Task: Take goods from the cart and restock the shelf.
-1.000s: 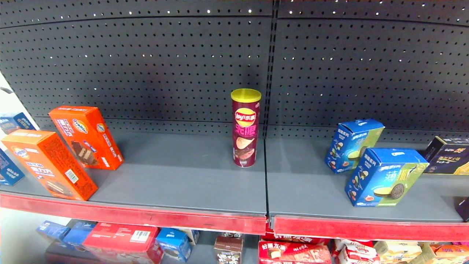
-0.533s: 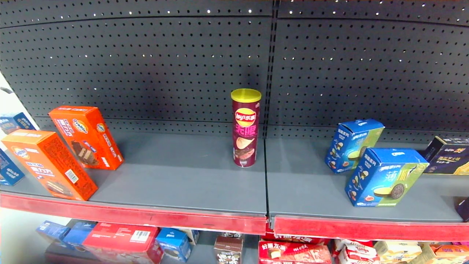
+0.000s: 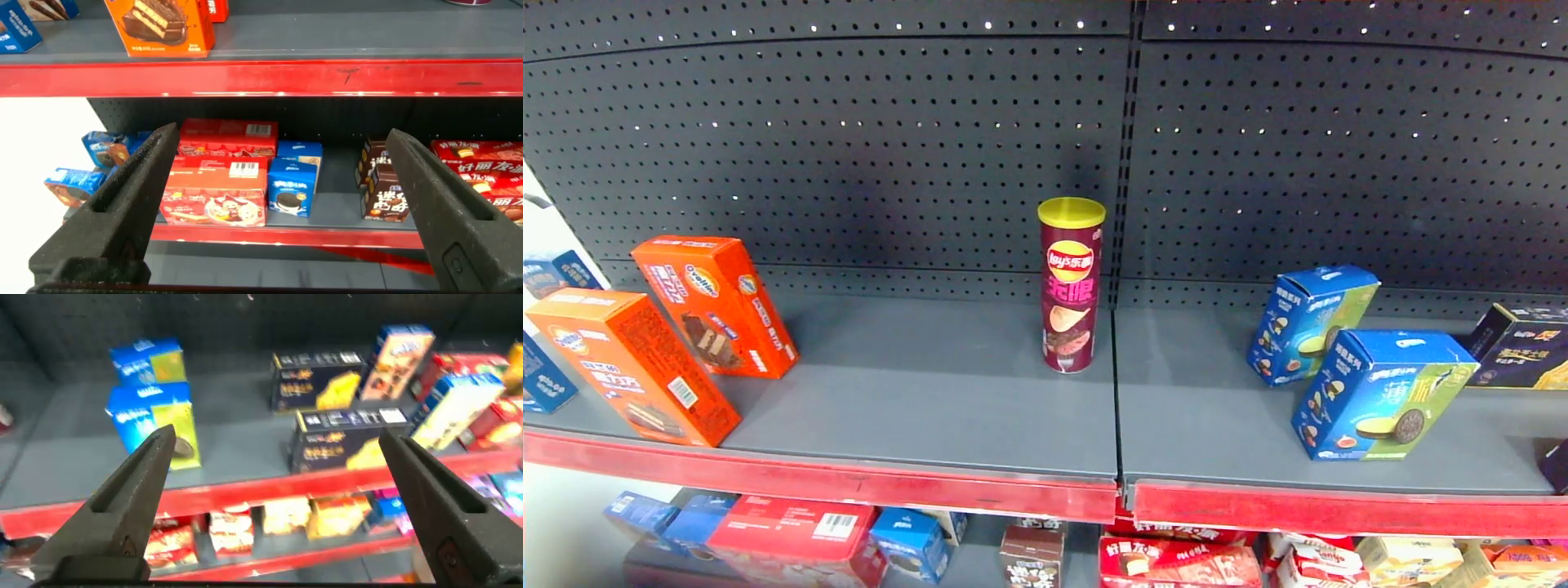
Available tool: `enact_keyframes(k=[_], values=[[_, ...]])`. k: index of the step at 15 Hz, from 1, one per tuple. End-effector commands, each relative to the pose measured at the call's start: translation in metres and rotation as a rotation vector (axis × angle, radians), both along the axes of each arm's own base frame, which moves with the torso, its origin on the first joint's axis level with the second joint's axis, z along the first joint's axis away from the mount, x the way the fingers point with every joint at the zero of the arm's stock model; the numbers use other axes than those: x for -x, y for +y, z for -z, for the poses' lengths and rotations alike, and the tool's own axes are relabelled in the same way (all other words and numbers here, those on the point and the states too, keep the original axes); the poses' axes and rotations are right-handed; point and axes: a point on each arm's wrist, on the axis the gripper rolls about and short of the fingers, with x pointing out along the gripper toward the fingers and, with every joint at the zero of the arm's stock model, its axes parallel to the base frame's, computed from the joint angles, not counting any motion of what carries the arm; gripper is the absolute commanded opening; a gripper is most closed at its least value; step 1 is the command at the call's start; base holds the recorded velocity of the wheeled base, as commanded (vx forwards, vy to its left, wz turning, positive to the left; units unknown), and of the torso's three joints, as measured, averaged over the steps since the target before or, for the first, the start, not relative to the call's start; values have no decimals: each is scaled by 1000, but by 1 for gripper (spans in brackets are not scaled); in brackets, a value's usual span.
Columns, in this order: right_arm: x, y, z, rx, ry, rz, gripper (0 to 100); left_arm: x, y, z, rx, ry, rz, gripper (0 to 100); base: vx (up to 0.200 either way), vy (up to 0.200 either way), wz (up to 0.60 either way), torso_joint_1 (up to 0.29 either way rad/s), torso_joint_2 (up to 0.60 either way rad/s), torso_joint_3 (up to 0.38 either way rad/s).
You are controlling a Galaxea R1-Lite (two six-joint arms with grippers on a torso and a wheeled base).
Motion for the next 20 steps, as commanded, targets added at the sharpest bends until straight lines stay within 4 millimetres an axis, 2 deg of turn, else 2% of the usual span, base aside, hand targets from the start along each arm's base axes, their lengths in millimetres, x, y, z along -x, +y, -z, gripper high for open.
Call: enact_keyframes(k=[1,3,6,10,15,20], values=[[4,3,5,10,18,21,100,0,0,0,0,0,0,100,0,0,0,0,0,0],[10,5,10,64,47,12,100,0,0,0,0,0,0,100,0,0,0,0,0,0],[12,6,17,15,-9,17,100,0,0,0,0,0,0,100,0,0,0,0,0,0],[15,7,44,7,16,39,100,0,0,0,-1,0,0,100,0,0,0,0,0,0],[30,13,81,65,13,34,100,0,0,0,0,0,0,100,0,0,0,0,0,0],[44,20,100,148,-21,41,100,0,0,0,-3,0,1,100,0,0,0,0,0,0]])
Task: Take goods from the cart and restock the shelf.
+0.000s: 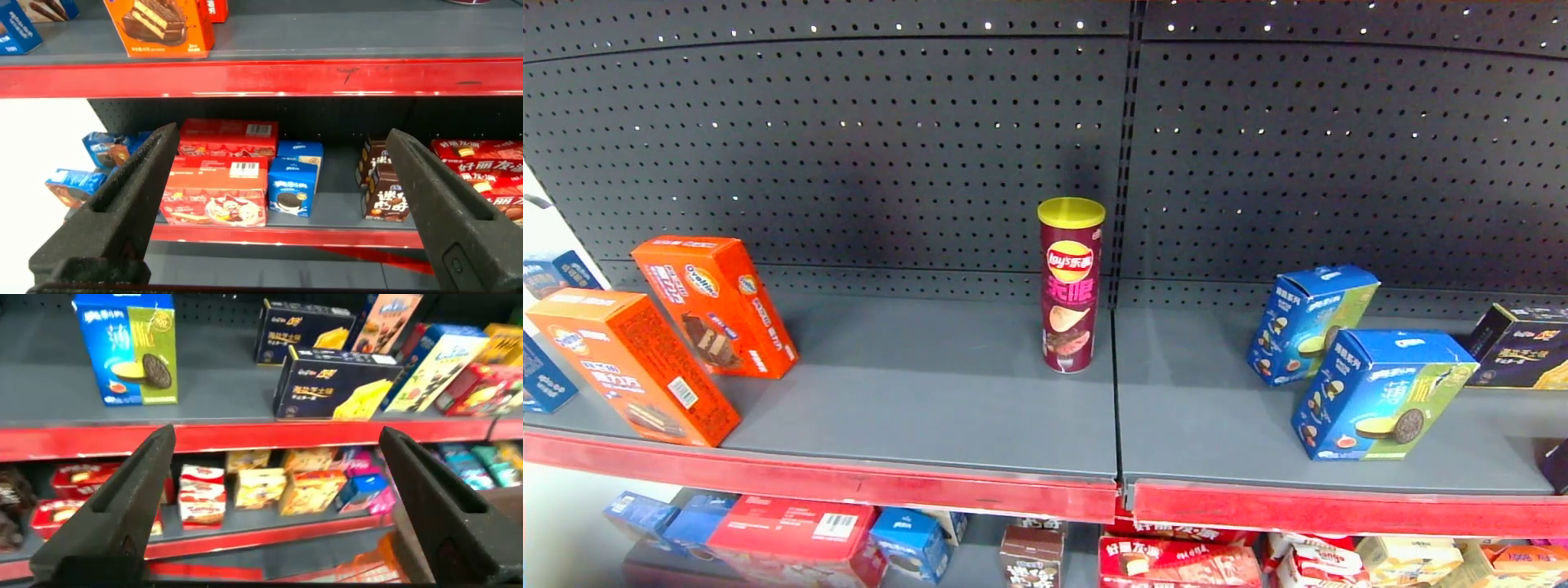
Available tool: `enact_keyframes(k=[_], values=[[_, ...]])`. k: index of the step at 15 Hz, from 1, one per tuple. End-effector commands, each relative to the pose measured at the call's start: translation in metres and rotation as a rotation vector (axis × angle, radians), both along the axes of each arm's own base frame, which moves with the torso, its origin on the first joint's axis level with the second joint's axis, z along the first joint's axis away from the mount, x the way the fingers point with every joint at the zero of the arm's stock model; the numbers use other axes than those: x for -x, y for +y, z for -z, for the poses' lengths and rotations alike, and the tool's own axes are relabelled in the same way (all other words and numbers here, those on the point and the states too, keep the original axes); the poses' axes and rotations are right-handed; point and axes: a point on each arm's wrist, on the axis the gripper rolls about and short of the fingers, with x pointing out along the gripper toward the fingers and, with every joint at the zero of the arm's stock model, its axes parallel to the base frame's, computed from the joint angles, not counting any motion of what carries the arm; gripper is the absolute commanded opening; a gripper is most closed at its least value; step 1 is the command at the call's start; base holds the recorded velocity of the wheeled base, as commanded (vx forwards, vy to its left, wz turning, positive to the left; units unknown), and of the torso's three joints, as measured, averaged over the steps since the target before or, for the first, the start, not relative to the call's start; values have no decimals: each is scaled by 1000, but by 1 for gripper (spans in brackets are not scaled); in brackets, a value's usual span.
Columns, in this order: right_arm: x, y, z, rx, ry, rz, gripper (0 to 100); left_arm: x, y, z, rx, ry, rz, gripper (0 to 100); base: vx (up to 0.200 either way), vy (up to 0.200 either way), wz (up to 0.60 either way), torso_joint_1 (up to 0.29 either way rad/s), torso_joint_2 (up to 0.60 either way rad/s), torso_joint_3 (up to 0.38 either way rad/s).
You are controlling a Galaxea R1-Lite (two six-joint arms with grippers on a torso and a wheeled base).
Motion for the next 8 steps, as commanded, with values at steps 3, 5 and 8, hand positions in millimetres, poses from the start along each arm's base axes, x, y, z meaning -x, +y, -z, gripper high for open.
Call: enact_keyframes(k=[3,5,8], values=[[15,6,16,105,-30,1,100,0,0,0,1,2,0,100,0,0,0,0,0,0],[16,7,17,117,-28,-2,100,0,0,0,1,2,0,100,0,0,0,0,0,0],[16,7,16,129,-31,-5,100,0,0,0,1,2,0,100,0,0,-200,-1,1,-1]])
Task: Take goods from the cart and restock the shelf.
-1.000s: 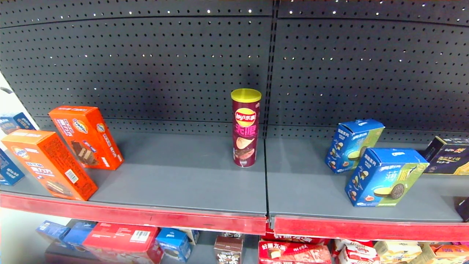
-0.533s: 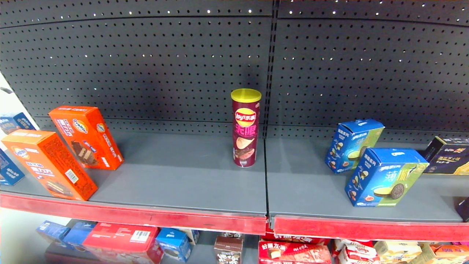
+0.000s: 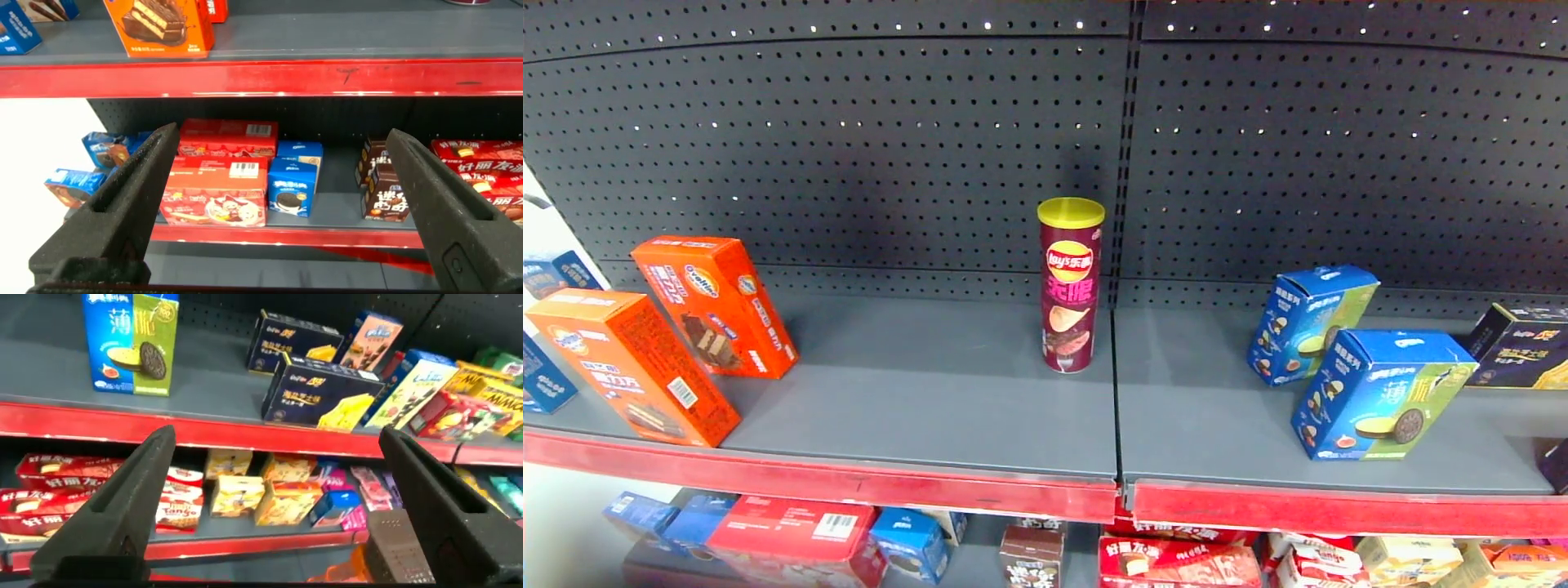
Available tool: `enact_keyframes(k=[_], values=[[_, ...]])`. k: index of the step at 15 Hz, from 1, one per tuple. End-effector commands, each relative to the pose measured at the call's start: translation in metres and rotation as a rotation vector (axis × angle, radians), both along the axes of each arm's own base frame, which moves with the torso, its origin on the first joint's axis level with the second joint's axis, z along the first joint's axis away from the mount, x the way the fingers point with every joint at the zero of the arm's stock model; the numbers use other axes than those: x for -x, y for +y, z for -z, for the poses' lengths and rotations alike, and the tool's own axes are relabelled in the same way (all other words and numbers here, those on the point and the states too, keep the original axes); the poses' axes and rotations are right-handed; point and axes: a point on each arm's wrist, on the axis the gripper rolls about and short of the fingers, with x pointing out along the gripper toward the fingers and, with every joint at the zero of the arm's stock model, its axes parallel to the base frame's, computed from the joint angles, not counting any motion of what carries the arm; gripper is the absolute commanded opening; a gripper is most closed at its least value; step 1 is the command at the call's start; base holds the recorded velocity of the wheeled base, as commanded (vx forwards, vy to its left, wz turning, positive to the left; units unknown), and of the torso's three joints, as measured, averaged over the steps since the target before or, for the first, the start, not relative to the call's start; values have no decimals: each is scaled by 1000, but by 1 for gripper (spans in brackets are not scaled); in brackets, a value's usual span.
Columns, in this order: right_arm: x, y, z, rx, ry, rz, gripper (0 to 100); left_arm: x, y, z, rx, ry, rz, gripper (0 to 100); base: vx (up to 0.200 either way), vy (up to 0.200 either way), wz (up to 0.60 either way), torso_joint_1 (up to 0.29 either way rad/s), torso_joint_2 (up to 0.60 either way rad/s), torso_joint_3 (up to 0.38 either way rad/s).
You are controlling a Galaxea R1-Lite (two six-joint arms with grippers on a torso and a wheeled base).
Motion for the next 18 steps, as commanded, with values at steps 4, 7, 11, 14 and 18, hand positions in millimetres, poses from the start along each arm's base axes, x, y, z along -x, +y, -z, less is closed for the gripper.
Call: enact_keyframes(k=[4,7,11,14,18], values=[[4,1,2,9,-19,-3,100,0,0,0,1,2,0,100,0,0,-600,10,-1,4],[5,2,5,25,-22,-10,100,0,0,0,0,2,0,100,0,0,-400,3,2,2],[5,1,5,36,-21,-15,100,0,0,0,0,0,0,100,0,0,0,0,0,0],[5,1,5,37,-22,-15,100,0,0,0,-2,1,0,100,0,0,0,0,0,0],[3,0,7,35,-14,-15,100,0,0,0,-2,1,0,100,-150,0,0,7,2,2]])
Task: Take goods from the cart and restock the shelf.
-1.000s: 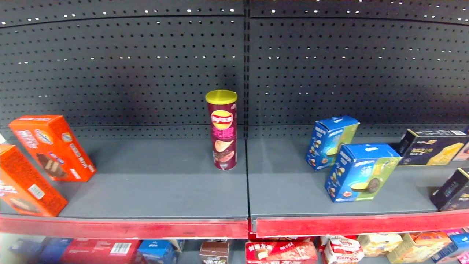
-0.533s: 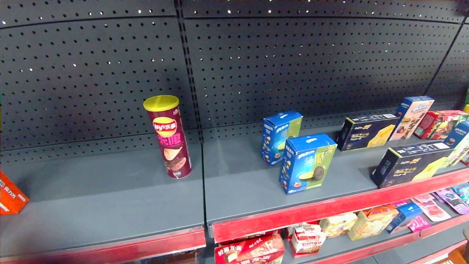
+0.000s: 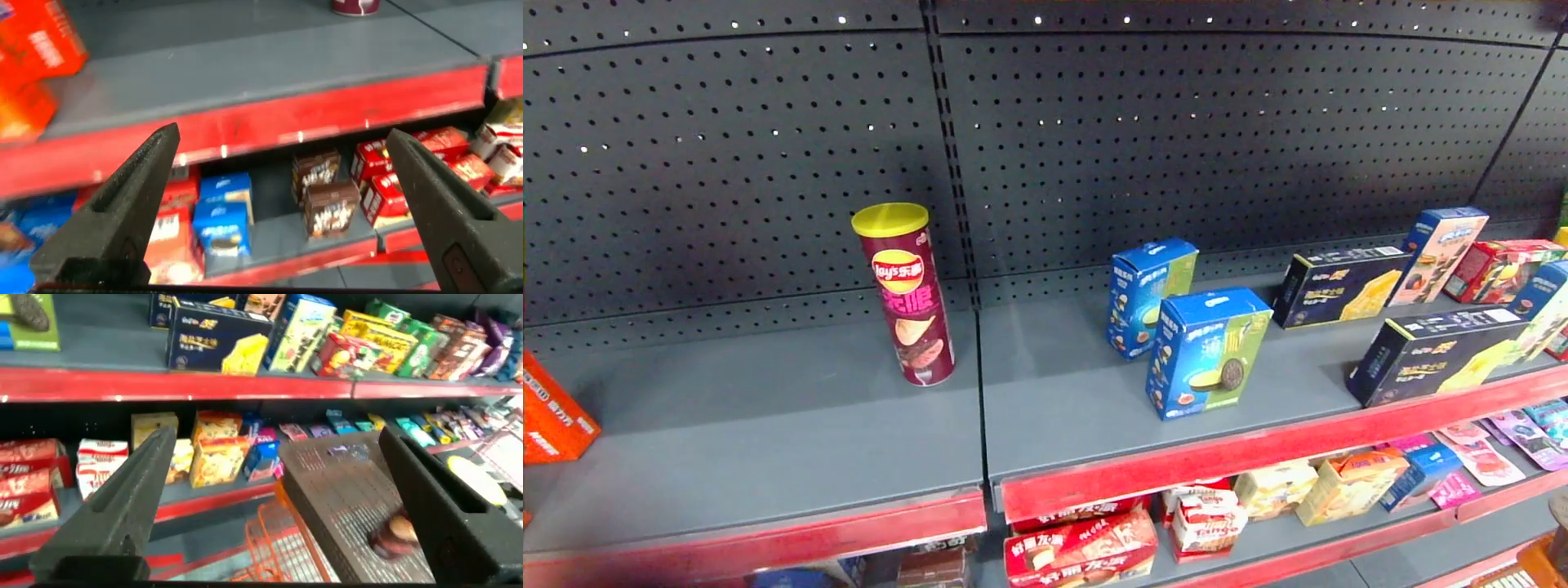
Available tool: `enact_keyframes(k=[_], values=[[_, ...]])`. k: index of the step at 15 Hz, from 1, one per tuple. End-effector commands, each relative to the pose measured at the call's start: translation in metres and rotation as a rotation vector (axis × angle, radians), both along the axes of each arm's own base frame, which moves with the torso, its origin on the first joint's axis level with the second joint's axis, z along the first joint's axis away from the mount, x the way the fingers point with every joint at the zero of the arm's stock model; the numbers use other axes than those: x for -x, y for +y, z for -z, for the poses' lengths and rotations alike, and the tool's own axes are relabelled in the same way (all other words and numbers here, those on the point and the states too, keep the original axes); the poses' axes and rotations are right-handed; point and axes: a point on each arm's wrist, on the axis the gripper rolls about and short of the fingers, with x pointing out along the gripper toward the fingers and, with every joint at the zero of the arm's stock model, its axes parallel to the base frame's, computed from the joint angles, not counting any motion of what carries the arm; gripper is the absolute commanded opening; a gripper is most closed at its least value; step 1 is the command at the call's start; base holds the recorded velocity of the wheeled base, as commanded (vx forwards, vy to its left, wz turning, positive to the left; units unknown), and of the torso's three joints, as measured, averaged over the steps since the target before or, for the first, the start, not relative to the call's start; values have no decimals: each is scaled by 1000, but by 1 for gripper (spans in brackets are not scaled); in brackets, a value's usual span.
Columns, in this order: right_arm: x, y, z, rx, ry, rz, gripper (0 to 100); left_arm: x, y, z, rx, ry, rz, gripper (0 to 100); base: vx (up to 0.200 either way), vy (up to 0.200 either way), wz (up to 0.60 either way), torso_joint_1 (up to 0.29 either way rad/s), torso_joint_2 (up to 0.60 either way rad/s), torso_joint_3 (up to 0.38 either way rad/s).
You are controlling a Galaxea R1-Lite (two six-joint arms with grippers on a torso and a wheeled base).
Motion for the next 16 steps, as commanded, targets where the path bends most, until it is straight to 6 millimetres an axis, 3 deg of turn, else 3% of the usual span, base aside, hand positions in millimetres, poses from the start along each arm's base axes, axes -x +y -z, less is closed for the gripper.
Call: enact_keyframes(k=[1,3,14,16], values=[[-1,0,1,-1,4,0,100,0,0,0,0,0,0,100,0,0,0,0,0,0],[-2,-1,2,-4,10,-2,100,0,0,0,2,1,0,100,0,0,0,0,0,0],[-2,-2,3,-5,13,-8,100,0,0,0,2,1,0,100,0,0,-600,9,4,2],[-2,-2,4,-5,13,-8,100,0,0,0,2,1,-1,100,0,0,0,0,0,0]])
